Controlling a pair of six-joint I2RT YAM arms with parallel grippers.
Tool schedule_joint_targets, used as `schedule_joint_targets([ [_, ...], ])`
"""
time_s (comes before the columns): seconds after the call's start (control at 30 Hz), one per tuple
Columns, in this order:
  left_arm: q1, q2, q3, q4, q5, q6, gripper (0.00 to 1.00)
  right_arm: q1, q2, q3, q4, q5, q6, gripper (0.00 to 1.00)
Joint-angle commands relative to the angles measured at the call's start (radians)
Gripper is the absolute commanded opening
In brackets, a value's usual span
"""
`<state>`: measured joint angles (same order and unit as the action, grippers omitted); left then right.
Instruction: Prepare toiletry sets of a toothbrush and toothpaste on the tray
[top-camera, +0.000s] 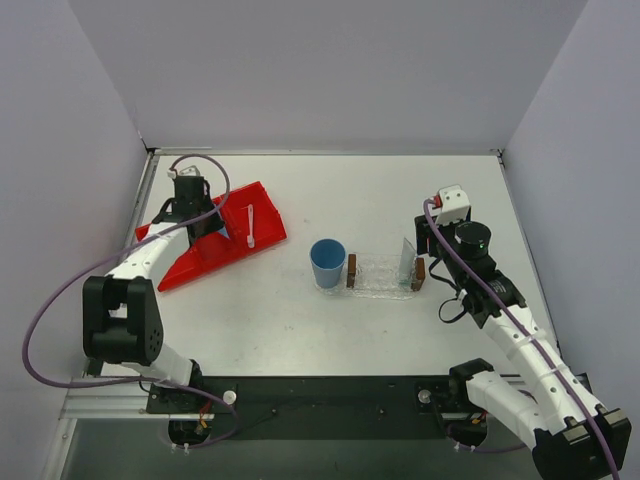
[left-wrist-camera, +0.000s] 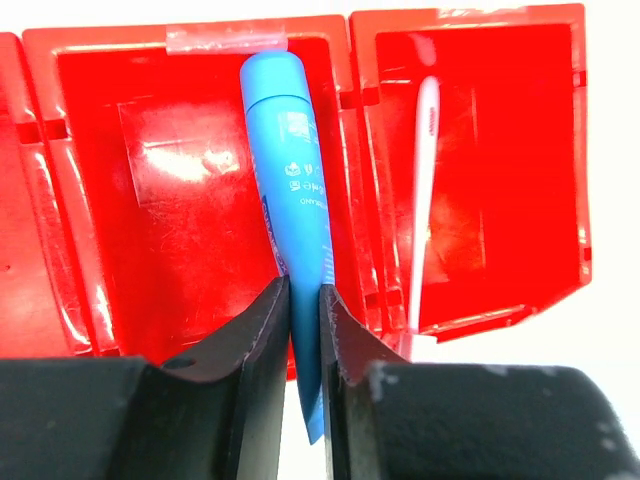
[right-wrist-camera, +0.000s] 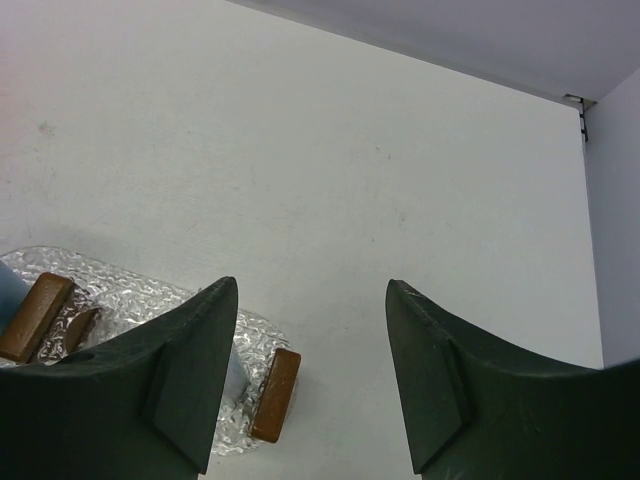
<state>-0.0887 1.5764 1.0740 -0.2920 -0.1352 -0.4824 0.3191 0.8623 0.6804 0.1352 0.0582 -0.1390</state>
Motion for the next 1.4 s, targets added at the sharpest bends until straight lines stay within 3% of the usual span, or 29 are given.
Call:
schedule_joint_targets([
  [0.0,0.018,-0.101,0.033,0.022,0.054,0.024,0.00,-0.009,-0.022,0.064,0.006,-0.047,0.010,0.57],
  [0.33,0.027,-0.242,0.063,-0.035,0.255,0.027,0.00,-0.008,-0.008,0.229,-0.131,-0.383,-0.027,0.59],
  [0.7,0.015,-0.363,0.075,0.031,0.805,0.099,0.00,0.032,0.144,0.505,-0.365,-0.750,-0.069,0.65],
  [0.83,-0.008,-0.371,0.115,0.007,1.069,0.212,0.00,0.115,0.188,0.588,-0.486,-0.741,-0.160,0.72],
  [0.93,-0.031,-0.375,0.156,-0.047,1.156,0.281,0.00,0.179,0.222,0.640,-0.560,-0.718,-0.234,0.74],
  [1.2,-0.227,-0.288,0.342,-0.451,1.175,0.571,0.00,0.345,0.207,0.668,-0.623,-0.542,-0.482,0.82],
  [1.37,-0.287,-0.270,0.357,-0.513,1.168,0.614,0.00,0.474,0.218,0.688,-0.646,-0.376,-0.586,0.82],
])
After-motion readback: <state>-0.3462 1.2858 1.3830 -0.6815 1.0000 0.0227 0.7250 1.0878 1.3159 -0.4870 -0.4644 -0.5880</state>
